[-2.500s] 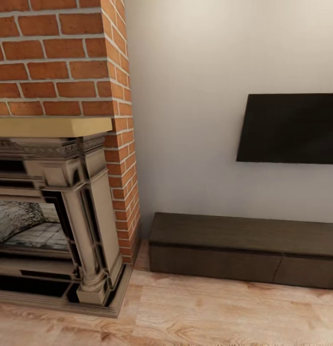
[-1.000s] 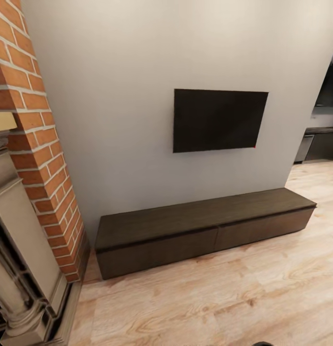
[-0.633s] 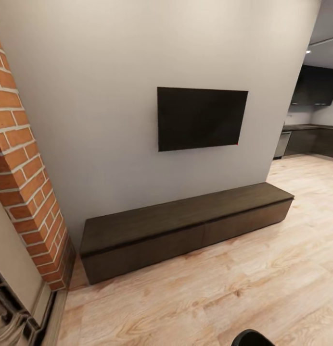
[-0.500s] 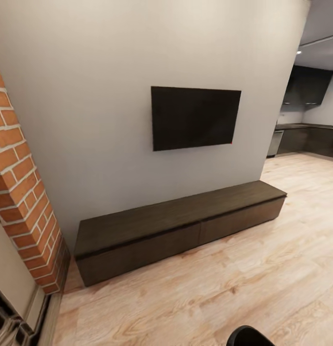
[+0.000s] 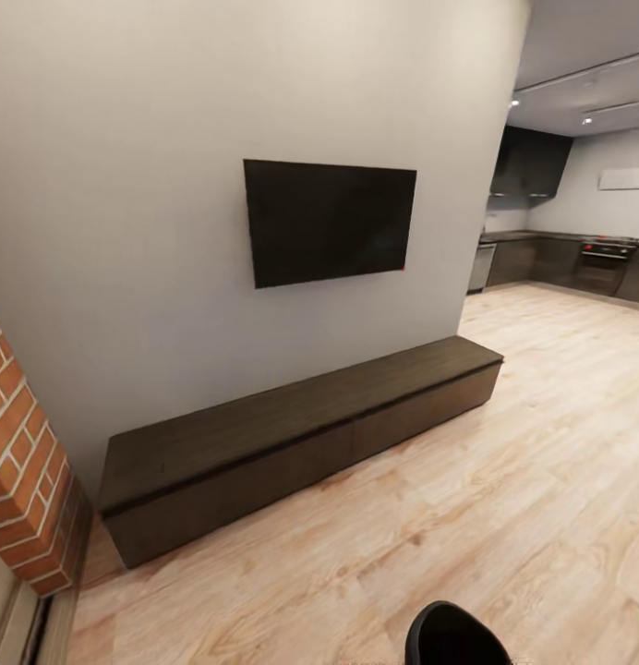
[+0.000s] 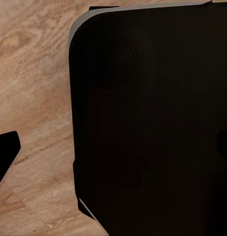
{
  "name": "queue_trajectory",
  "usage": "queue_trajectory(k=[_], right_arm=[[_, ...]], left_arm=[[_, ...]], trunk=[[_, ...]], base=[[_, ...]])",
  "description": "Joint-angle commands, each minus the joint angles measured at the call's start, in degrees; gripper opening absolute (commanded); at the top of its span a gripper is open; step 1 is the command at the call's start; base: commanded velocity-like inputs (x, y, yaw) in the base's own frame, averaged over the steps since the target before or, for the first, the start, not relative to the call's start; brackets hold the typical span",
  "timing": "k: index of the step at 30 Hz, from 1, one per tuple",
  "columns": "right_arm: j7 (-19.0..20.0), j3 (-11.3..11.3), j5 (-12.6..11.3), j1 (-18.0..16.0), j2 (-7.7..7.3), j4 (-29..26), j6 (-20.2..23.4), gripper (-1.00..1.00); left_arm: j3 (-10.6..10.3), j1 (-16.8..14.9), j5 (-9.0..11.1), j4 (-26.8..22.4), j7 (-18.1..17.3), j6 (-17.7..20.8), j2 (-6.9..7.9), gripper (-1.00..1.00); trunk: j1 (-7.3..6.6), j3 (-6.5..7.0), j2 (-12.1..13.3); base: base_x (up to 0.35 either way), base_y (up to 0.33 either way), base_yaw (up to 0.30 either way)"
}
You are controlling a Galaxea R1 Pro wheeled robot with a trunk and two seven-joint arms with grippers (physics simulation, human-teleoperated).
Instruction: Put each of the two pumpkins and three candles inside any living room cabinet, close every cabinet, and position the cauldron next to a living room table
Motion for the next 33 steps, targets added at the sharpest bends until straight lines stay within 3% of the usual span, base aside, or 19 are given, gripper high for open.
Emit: queue_trajectory(k=[1,10,33], right_arm=[[-0.01,-0.05,-0.05,-0.03,-0.01,0.10,-0.30,1.00],[-0.01,-0.12,-0.07,-0.03,-0.03,0.11,-0.30,1.00],[-0.01,-0.04,0.01,-0.03,-0.01,-0.01,-0.32,1.00]], left_arm=[[-0.10,-0.02,-0.03,0.04,-0.08,-0.23,0.04,1.00],[-0.36,-0.02,-0.20,0.04,-0.18,-2.88,0.09,1.00],[-1.25,-0.02,-0.27,0.03,-0.19,-4.36,0.10,1.00]], trunk=[[0.00,-0.09,-0.02],[0.00,-0.47,-0.02],[0.00,-1.35,-0.02]], base=[[0.000,0.000,-0.254],[0.000,0.000,-0.256],[0.000,0.000,-0.261]])
